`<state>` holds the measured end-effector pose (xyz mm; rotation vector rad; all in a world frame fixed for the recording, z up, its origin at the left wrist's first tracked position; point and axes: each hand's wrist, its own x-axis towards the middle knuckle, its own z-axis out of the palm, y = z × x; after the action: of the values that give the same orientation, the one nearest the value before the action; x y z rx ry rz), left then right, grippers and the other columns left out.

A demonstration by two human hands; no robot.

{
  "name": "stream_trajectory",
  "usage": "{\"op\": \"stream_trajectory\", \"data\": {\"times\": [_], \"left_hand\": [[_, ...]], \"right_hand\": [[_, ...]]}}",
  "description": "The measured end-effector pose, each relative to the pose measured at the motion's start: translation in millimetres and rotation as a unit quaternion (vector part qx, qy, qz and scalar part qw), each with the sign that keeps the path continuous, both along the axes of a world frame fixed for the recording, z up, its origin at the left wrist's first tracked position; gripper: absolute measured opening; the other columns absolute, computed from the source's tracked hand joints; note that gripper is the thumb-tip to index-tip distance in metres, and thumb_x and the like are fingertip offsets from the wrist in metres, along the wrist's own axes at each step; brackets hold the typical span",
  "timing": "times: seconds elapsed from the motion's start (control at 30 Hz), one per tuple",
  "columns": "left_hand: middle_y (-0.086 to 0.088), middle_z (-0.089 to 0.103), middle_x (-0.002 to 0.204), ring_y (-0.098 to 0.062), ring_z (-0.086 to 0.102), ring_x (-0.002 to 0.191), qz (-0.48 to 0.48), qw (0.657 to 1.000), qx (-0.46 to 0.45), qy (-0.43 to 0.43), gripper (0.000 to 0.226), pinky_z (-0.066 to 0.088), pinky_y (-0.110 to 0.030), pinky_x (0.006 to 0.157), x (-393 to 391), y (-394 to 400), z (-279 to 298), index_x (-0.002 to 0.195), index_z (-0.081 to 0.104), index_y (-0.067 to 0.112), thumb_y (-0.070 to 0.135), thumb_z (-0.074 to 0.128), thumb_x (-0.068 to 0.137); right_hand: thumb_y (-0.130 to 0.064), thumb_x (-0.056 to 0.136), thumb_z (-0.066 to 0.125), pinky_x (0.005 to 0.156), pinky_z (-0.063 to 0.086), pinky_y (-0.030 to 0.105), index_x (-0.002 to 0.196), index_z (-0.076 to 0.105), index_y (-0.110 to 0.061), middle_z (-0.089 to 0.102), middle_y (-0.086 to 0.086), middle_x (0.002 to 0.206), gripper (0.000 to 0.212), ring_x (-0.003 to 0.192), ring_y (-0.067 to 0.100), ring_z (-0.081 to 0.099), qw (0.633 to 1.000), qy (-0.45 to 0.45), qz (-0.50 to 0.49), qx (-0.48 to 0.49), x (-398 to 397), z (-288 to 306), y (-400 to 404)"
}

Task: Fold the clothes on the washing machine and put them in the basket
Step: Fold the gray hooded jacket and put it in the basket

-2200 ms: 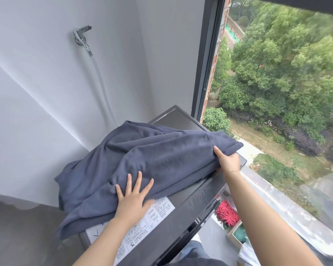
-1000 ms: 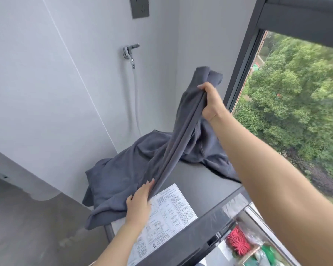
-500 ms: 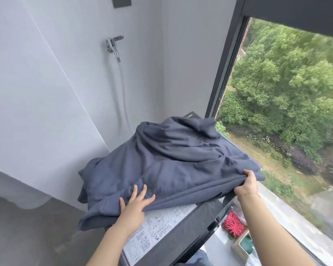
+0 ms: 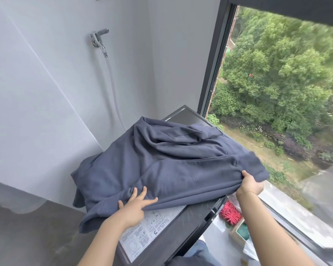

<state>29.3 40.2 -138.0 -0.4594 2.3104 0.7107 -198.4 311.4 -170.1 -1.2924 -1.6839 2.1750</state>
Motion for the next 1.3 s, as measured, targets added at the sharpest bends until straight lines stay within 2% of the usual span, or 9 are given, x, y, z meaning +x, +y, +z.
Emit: {"op": "stream_trajectory", "data": {"times": [0.13, 0.27, 0.37, 0.53, 0.67, 0.77, 0.97, 1.17, 1.3], "left_hand": [[0.006, -0.007, 0.161, -0.019, -0.014, 0.148, 0.020, 0.995, 0.094, -0.029, 0.055, 0.003, -0.047, 0.118, -3, -7, 9, 0.130, 0.046, 0.052, 0.010, 0.045, 0.094], [0.008, 0.043, 0.149, -0.008, 0.040, 0.135, 0.149, 0.974, 0.032, 0.165, 0.035, 0.029, -0.033, 0.114, -12, -22, 10, 0.105, 0.054, 0.064, 0.040, 0.057, 0.081], [-0.002, 0.025, 0.158, -0.021, 0.025, 0.144, 0.128, 0.930, -0.125, 0.320, 0.046, 0.029, -0.045, 0.111, -25, -11, -10, 0.136, 0.053, 0.031, 0.040, 0.043, 0.092], [-0.003, 0.037, 0.153, -0.022, 0.034, 0.139, 0.035, 0.946, -0.205, 0.247, 0.056, 0.033, -0.057, 0.106, -17, 18, -58, 0.144, 0.038, 0.029, 0.051, 0.018, 0.097], [0.014, 0.053, 0.135, -0.010, 0.048, 0.127, 0.195, 0.945, -0.089, 0.248, 0.054, 0.027, -0.040, 0.110, -45, -1, -30, 0.121, 0.060, 0.040, 0.055, 0.030, 0.079], [0.013, 0.064, 0.108, -0.009, 0.059, 0.101, 0.312, 0.889, -0.026, 0.334, 0.024, 0.040, -0.038, 0.100, -74, -41, 0, 0.105, 0.066, 0.031, 0.028, 0.050, 0.088], [-0.006, 0.062, 0.124, -0.020, 0.057, 0.110, 0.414, 0.847, -0.007, 0.334, 0.030, 0.040, -0.028, 0.094, -147, -126, 4, 0.121, 0.060, 0.010, 0.008, 0.045, 0.095], [-0.003, 0.048, 0.144, -0.028, 0.044, 0.132, 0.436, 0.883, -0.059, 0.163, 0.061, 0.031, -0.047, 0.110, -202, -181, -28, 0.140, 0.044, 0.016, 0.051, 0.053, 0.090], [-0.013, 0.070, 0.109, -0.028, 0.065, 0.102, 0.433, 0.891, 0.061, 0.121, 0.041, 0.049, -0.043, 0.094, -209, -192, -55, 0.095, 0.070, 0.019, 0.057, 0.060, 0.084]], "right_hand": [[-0.008, 0.077, 0.076, 0.097, 0.042, 0.032, 0.138, 0.032, -0.001, 0.042, 0.018, 0.140, 0.076, 0.121, 0.029, 0.052, 0.996, -0.026, 0.046, 0.078, -3, 4, -4], [-0.012, 0.074, 0.075, 0.113, 0.027, 0.043, 0.144, 0.028, -0.008, 0.023, 0.019, 0.152, 0.084, 0.138, 0.037, 0.030, 0.961, -0.033, 0.071, 0.264, 0, 12, -9], [-0.010, 0.082, 0.068, 0.118, 0.013, 0.042, 0.139, 0.044, -0.008, 0.026, 0.015, 0.156, 0.062, 0.145, 0.032, 0.020, 0.842, 0.142, 0.221, 0.470, 13, 11, -24], [-0.013, 0.081, 0.061, 0.101, 0.041, 0.042, 0.089, 0.072, -0.018, 0.065, 0.004, 0.121, 0.014, 0.116, 0.032, 0.056, 0.638, 0.236, 0.534, 0.503, 29, -22, -48], [-0.007, 0.079, 0.063, 0.081, 0.045, 0.037, 0.084, 0.071, -0.016, 0.063, -0.001, 0.087, 0.013, 0.090, 0.029, 0.058, 0.712, 0.176, 0.502, 0.459, 5, -7, -61], [0.002, 0.077, 0.057, 0.084, 0.042, 0.035, 0.094, 0.069, -0.011, 0.060, 0.002, 0.096, 0.024, 0.100, 0.031, 0.054, 0.720, 0.197, 0.486, 0.454, -43, 13, -75], [0.005, 0.075, 0.052, 0.108, 0.027, 0.042, 0.130, 0.056, -0.024, 0.040, 0.002, 0.147, 0.062, 0.136, 0.028, 0.029, 0.559, 0.111, 0.610, 0.551, -129, 26, -102], [-0.006, 0.083, 0.071, 0.107, 0.037, 0.041, 0.095, 0.075, -0.012, 0.070, 0.000, 0.110, 0.014, 0.120, 0.021, 0.054, 0.658, 0.232, 0.587, 0.411, -159, 10, -105], [-0.022, 0.096, 0.059, 0.060, 0.036, 0.023, 0.072, 0.061, -0.013, 0.050, -0.004, 0.062, 0.026, 0.055, -0.002, 0.041, 0.785, 0.201, 0.513, 0.283, -177, 41, -104]]}}
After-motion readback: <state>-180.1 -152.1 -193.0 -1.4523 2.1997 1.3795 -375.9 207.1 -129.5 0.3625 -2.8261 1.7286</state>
